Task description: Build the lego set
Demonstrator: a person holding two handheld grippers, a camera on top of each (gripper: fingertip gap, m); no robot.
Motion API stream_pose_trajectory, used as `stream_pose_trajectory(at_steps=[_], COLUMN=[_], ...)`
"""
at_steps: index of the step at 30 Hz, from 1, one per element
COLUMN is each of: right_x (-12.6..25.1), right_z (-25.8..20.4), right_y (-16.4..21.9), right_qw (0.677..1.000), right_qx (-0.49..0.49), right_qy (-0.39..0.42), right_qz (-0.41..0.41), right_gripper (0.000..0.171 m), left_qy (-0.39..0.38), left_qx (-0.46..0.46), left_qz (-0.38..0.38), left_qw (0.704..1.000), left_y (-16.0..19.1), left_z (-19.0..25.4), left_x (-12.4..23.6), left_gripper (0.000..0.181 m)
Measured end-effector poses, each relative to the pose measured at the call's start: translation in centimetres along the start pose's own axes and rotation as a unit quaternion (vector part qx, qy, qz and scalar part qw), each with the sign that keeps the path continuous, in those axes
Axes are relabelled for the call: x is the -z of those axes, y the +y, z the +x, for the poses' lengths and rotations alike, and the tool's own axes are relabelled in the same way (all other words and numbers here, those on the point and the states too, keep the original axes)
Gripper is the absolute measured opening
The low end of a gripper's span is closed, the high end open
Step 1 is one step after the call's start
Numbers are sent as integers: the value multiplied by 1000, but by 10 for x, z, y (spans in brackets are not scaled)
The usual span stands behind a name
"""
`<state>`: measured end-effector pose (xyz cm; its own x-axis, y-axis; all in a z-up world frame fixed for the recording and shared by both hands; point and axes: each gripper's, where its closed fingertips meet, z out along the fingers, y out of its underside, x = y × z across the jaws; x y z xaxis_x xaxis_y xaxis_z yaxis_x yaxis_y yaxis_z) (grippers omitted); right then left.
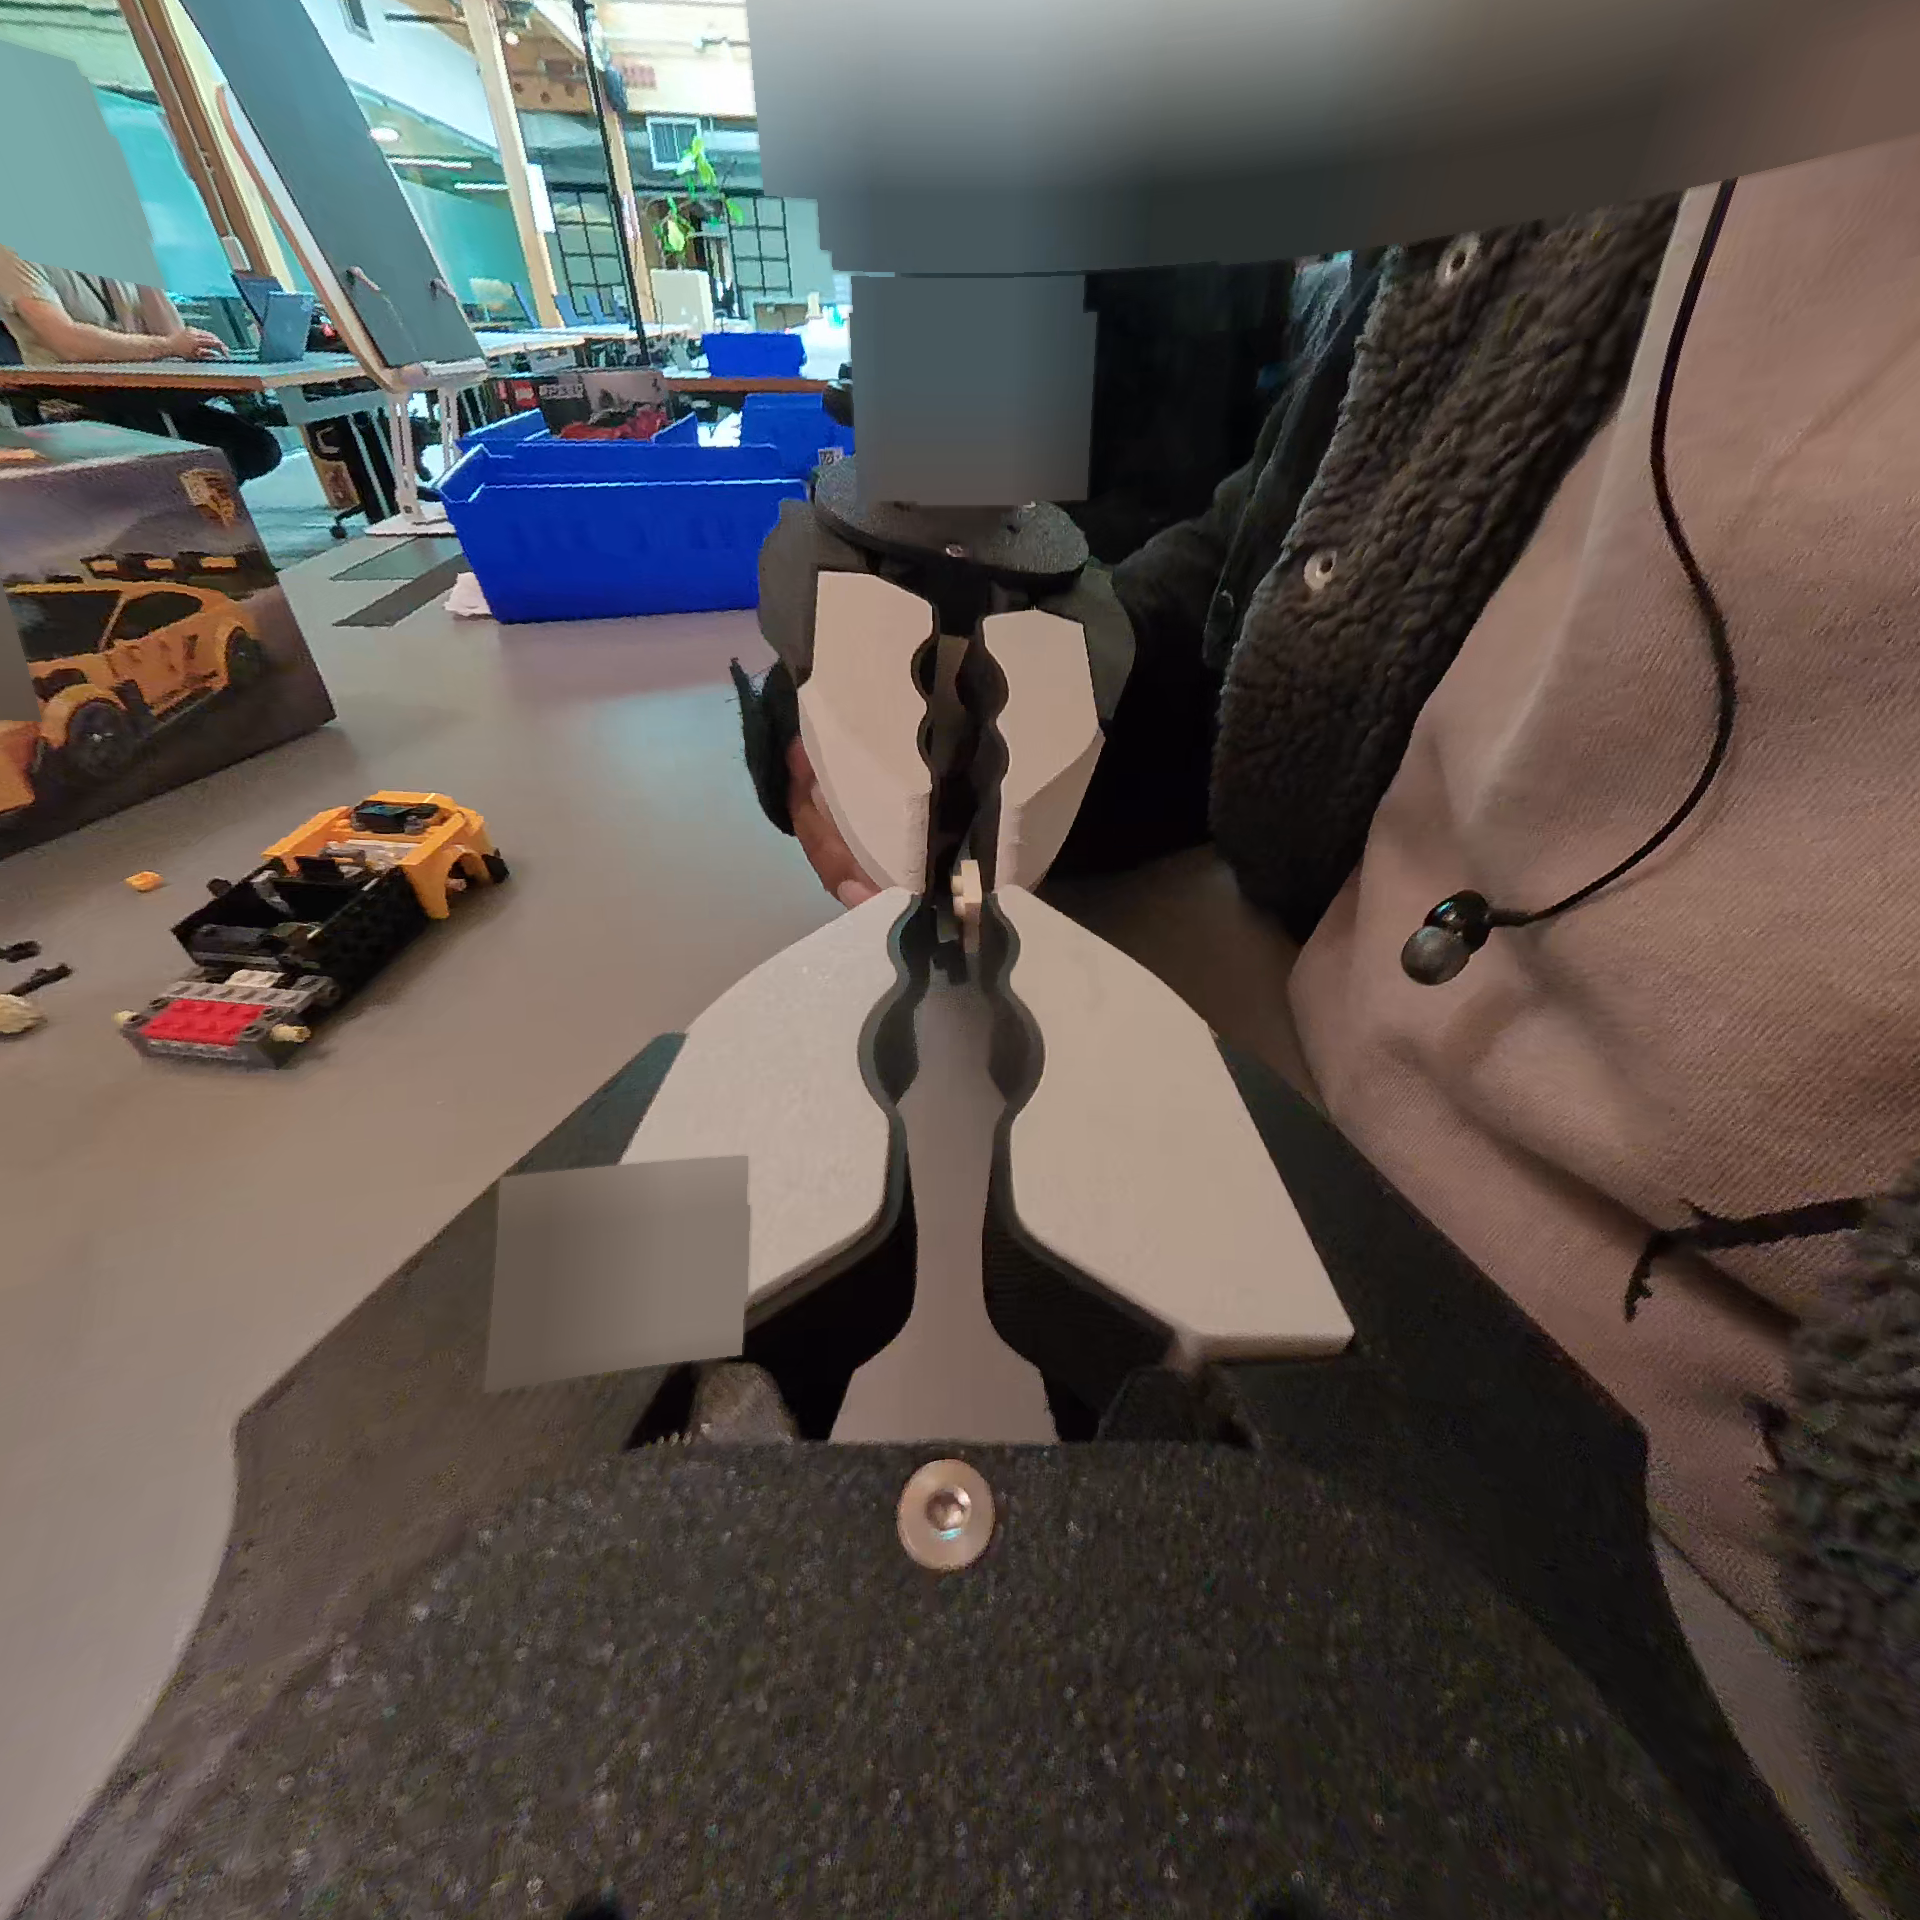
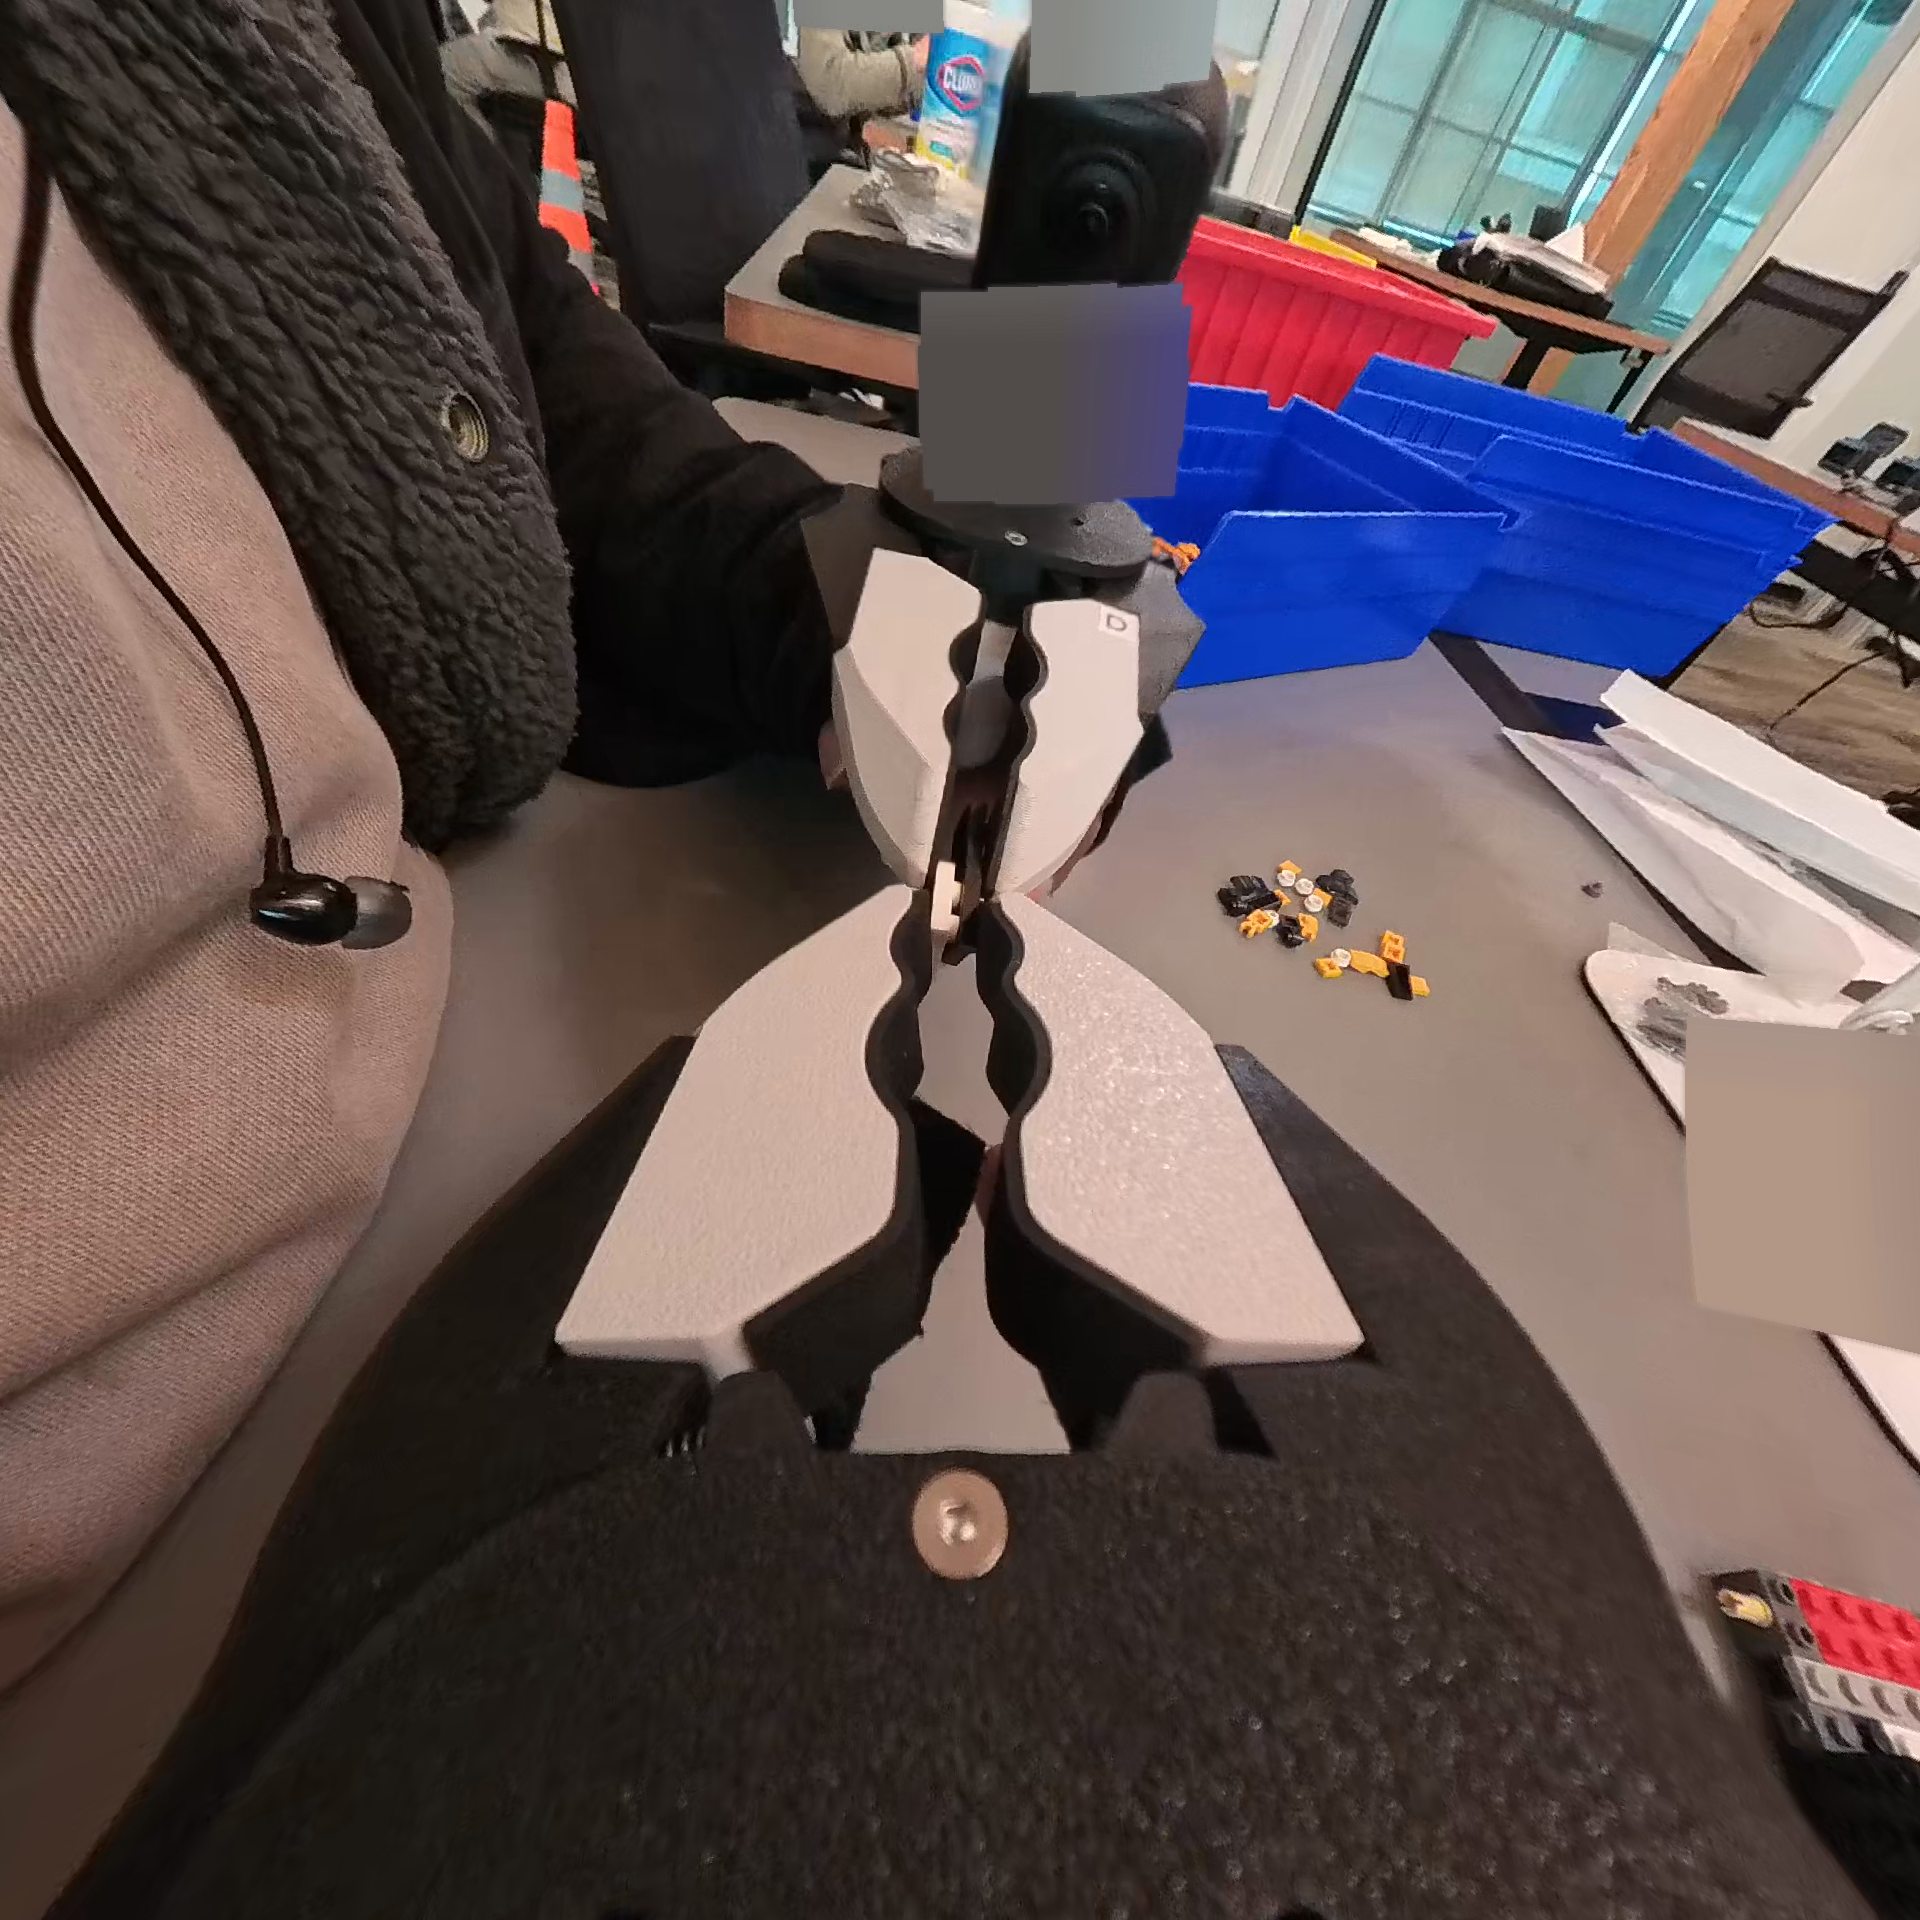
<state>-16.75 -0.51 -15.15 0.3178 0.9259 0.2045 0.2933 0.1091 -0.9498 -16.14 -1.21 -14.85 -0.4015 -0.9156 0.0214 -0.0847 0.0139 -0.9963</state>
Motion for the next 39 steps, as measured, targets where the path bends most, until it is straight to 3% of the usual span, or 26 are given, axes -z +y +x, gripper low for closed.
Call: stream_pose_trajectory(at_steps=[17,26,32,39], right_x=[2,4,6,6], right_z=[6,-1,4,9], right_y=[-12,-25,-23,-14], right_qw=[992,990,996,998], right_qx=[-100,-100,-61,36], right_qy=[-23,-40,-7,46], right_qz=[67,88,58,-4], right_gripper=[17,10,9,9], left_qy=[-30,-22,-27,-59], left_qx=[-45,-71,-39,-42], left_qz=[29,66,68,7], left_qw=[998,995,997,997], left_y=[-13,-26,-26,-16], left_z=[-2,6,2,-7], left_x=[2,5,4,1], left_gripper=[8,8,9,11])
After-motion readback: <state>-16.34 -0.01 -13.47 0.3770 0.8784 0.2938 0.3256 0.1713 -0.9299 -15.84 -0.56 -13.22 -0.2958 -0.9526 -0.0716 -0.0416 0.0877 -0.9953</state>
